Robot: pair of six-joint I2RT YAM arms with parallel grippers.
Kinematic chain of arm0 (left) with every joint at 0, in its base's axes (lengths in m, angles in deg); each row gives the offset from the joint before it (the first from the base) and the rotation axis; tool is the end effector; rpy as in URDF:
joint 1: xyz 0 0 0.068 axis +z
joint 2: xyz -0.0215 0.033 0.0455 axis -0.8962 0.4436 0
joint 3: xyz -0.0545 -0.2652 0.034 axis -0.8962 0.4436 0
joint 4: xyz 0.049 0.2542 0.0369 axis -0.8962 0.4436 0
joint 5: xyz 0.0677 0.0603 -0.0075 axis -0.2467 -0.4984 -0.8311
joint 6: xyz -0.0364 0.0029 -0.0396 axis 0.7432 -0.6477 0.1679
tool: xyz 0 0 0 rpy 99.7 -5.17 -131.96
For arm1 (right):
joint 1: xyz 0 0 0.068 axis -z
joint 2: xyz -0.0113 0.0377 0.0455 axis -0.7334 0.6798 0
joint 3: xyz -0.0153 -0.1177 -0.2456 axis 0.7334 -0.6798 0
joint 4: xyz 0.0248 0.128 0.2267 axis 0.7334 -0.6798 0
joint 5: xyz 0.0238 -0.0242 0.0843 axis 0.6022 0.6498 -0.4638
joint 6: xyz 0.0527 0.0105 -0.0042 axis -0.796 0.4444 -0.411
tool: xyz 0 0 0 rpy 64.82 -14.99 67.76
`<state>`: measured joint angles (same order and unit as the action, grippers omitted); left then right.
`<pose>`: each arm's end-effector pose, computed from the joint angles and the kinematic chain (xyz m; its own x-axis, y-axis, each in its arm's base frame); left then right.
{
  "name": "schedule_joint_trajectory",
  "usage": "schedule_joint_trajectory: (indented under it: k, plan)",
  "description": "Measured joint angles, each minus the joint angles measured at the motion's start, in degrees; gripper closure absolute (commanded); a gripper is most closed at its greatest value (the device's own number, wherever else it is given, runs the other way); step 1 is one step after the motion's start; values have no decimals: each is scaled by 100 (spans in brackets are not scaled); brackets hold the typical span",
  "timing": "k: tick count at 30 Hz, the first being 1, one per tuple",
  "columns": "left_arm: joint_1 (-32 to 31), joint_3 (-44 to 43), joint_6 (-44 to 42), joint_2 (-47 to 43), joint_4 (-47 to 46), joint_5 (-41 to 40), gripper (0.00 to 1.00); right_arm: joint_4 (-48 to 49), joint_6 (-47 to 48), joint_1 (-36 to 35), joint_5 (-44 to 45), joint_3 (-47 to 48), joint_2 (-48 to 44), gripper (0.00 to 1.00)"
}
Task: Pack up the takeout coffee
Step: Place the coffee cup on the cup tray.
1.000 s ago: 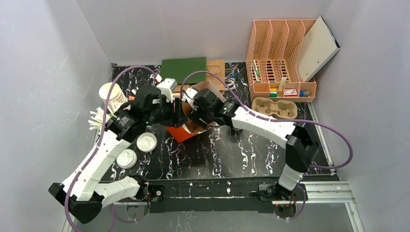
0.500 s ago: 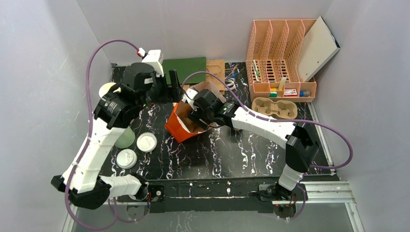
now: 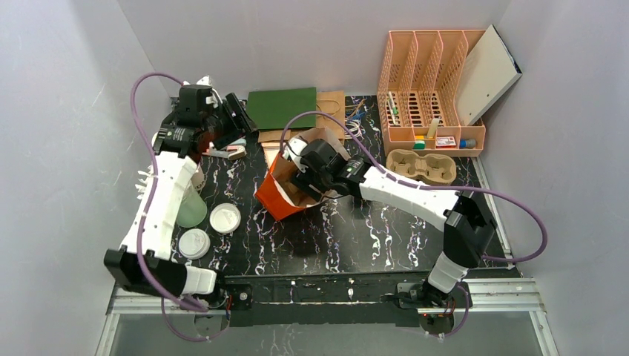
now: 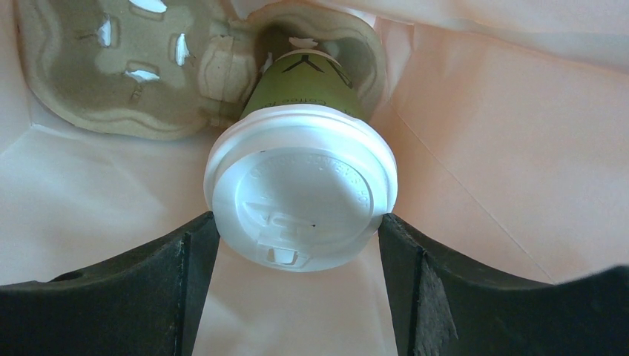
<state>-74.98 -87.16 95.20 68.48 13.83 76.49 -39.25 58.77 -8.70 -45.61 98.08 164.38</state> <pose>0.2702 -0.0566 0.4315 -0.5379 -0.4388 -0.7198 -0.0387 0.8658 -0.4989 0.2204 0.3070 0.2919 -0.2391 -0.6990 -0.6740 -0.7386 0.5815 -0.3410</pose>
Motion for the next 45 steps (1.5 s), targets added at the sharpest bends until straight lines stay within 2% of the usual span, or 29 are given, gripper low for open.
schedule_joint_trajectory:
  k: [5,11,24,38,45]
  plan:
    - [376,463,498,769,-686,658,39,129,-63,-2,22,-374,-267,53]
    - [358,1064,603,1718,-1097,1016,43,448,-94,-24,133,-885,-584,54]
    - [-297,778,-129,3447,-1480,1449,57,955,-105,-90,216,-1405,-868,54]
    - [-822,479,-330,4019,-1569,1593,70,1091,-131,-90,219,-1552,-883,54]
    - [-828,457,-409,4019,-1547,1622,70,964,-271,-94,260,-1596,-970,54]
